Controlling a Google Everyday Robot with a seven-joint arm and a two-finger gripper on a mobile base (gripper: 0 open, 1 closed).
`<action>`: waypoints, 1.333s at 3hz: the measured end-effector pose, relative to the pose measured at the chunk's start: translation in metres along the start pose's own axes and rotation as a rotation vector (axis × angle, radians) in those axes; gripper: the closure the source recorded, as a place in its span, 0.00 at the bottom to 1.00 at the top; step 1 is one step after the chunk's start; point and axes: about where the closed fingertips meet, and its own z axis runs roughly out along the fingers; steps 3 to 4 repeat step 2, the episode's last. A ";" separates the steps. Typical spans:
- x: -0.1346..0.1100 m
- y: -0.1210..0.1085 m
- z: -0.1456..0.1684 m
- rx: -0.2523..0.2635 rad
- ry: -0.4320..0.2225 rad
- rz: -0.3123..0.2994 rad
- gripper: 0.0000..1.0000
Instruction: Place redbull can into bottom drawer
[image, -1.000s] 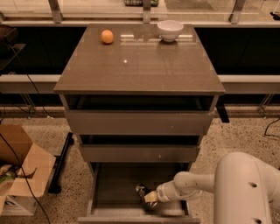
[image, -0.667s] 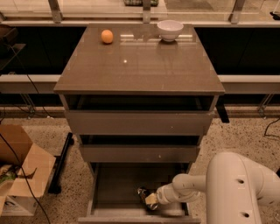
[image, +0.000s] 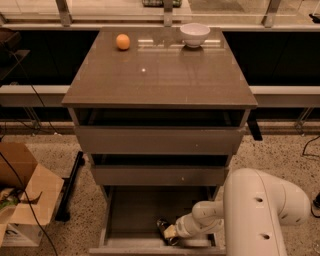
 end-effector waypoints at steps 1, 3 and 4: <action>0.000 0.000 0.001 -0.002 0.000 -0.002 0.04; 0.001 0.001 0.001 -0.003 0.001 -0.002 0.00; 0.001 0.001 0.001 -0.003 0.001 -0.002 0.00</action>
Offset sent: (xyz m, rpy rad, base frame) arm 0.0000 0.0006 -0.0004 0.0013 -0.0006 0.0017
